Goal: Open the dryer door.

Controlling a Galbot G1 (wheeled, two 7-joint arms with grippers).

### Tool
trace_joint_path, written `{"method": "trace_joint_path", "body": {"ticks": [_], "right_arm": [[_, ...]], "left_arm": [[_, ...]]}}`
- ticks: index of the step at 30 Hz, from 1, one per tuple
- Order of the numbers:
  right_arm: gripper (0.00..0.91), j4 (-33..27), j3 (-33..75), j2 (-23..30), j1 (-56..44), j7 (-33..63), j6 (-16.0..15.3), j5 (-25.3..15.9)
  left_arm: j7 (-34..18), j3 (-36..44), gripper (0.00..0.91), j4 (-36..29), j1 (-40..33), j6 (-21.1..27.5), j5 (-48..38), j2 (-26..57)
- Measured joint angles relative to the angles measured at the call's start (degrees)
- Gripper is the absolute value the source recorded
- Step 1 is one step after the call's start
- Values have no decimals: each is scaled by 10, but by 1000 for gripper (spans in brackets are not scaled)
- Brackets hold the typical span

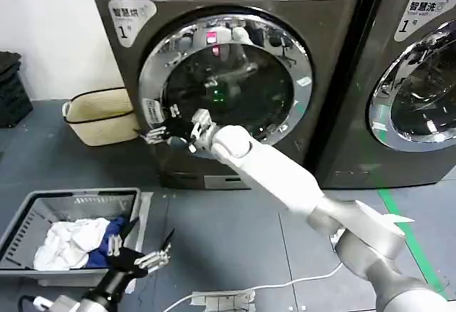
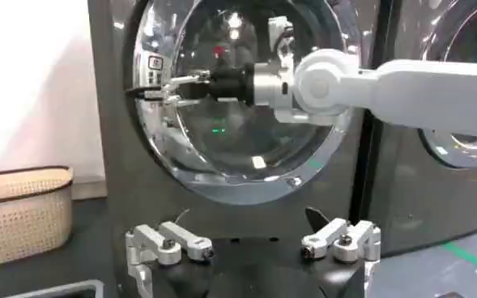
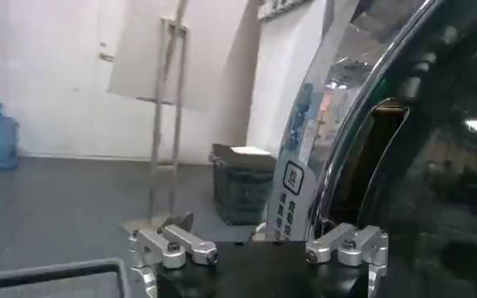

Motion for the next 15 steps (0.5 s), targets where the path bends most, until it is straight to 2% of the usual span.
{"method": "trace_joint_path", "body": {"ticks": [9, 15], "right_arm": [[907, 59, -4, -45, -13, -42, 1, 33], [907, 110, -6, -87, -26, -68, 1, 45]], "left_arm": [[-14, -57, 907, 27, -36, 34, -76, 19], [22, -112, 907, 53, -65, 32, -103, 34]]}}
